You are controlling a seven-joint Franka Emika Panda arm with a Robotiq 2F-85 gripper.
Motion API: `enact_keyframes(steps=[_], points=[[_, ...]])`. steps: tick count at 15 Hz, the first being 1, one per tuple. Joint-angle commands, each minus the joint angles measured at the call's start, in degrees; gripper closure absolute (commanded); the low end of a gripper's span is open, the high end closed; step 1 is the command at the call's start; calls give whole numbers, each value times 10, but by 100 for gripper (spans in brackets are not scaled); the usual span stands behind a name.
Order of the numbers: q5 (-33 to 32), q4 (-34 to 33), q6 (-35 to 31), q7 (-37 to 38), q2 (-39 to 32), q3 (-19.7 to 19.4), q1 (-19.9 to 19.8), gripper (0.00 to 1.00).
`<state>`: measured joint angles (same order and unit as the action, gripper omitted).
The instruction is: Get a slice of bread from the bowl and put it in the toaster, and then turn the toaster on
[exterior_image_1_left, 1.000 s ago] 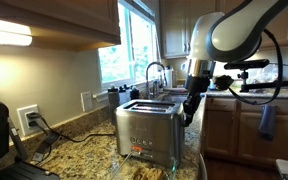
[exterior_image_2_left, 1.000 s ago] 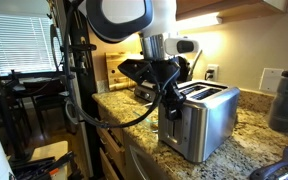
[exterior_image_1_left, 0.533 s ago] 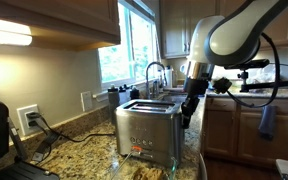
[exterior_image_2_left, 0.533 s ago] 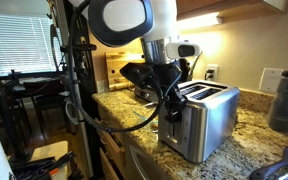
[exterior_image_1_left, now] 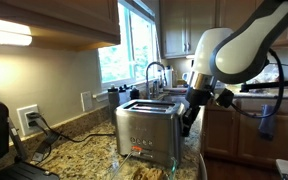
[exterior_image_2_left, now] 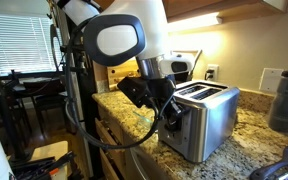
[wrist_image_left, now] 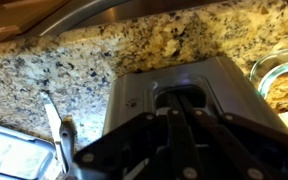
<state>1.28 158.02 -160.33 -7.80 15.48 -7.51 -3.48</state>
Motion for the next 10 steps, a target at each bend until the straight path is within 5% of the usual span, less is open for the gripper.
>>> enact_keyframes(steps=[1, 5, 10], points=[[29, 26, -68, -25, -35, -10, 24, 95], [64, 11, -106, -49, -84, -20, 48, 95], [98, 8, -58, -63, -32, -22, 49, 95]])
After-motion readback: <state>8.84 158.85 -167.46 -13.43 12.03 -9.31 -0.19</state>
